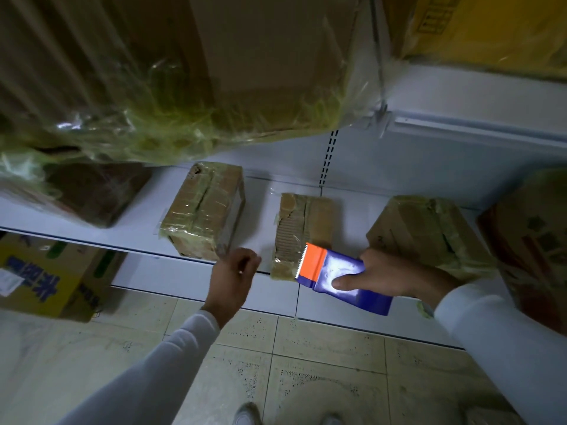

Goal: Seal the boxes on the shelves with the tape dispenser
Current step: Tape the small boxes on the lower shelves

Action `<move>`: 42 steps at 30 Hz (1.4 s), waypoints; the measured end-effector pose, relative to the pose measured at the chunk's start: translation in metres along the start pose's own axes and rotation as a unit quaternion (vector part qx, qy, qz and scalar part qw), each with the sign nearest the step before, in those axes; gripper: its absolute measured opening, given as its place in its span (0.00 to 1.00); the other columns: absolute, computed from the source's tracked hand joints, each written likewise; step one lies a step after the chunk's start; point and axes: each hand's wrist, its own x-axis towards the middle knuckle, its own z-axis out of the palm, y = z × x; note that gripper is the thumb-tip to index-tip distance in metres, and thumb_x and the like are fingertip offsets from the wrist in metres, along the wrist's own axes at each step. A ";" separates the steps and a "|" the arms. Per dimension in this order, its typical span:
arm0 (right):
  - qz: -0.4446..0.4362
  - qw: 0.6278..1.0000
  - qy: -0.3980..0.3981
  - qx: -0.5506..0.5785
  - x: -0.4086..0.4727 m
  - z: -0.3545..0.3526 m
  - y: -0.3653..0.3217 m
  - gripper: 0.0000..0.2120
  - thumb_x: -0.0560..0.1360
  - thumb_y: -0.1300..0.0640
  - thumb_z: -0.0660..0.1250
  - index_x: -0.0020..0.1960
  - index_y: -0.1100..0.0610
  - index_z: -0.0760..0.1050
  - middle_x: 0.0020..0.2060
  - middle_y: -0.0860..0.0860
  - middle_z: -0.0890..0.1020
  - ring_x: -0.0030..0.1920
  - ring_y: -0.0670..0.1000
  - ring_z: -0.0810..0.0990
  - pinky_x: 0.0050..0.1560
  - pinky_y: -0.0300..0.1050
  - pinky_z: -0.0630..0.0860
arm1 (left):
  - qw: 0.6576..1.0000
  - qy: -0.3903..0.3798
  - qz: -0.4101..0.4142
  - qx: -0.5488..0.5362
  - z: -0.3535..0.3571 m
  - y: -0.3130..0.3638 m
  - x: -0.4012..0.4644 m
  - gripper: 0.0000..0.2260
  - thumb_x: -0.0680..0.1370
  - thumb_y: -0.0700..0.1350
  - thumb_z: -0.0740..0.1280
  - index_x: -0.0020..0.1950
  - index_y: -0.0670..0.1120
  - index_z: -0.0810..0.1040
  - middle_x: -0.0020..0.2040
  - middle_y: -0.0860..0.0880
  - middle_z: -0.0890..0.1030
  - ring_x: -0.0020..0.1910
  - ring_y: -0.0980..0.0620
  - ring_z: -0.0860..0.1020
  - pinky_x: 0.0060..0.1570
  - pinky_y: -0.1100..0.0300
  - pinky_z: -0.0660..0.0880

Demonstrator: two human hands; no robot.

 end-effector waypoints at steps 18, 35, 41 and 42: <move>-0.002 1.000 -0.008 0.010 0.000 0.004 -0.004 0.23 0.69 0.35 0.73 0.34 0.51 0.68 0.23 0.46 0.71 0.23 0.43 0.69 0.21 0.29 0.60 | 0.910 -0.127 0.329 0.217 0.008 0.023 0.028 0.33 0.75 0.48 0.70 0.77 0.46 0.59 0.77 0.49 0.58 0.75 0.49 0.60 0.71 0.54 0.58; -0.012 0.986 -0.028 0.165 -0.041 0.020 0.044 0.30 0.73 0.43 0.73 0.44 0.73 0.74 0.37 0.71 0.78 0.35 0.58 0.76 0.39 0.45 0.67 | 0.803 -0.297 0.389 0.339 -0.008 0.003 0.076 0.24 0.83 0.50 0.53 0.78 0.48 0.51 0.77 0.53 0.43 0.77 0.53 0.42 0.69 0.69 0.31; 0.007 0.988 0.003 0.154 -0.038 0.030 0.041 0.17 0.73 0.44 0.73 0.39 0.57 0.77 0.29 0.50 0.82 0.30 0.46 0.79 0.34 0.35 0.71 | 0.834 -0.214 0.384 0.335 -0.014 0.026 0.054 0.36 0.77 0.65 0.52 0.78 0.45 0.51 0.77 0.45 0.59 0.75 0.48 0.57 0.72 0.54 0.45; 0.010 0.988 0.009 0.152 -0.038 0.031 0.039 0.17 0.73 0.44 0.73 0.42 0.59 0.78 0.32 0.52 0.83 0.32 0.48 0.80 0.36 0.38 0.72 | 0.836 -0.197 0.401 0.319 -0.009 0.034 0.047 0.37 0.77 0.67 0.52 0.77 0.43 0.54 0.76 0.43 0.62 0.73 0.49 0.58 0.71 0.49 0.48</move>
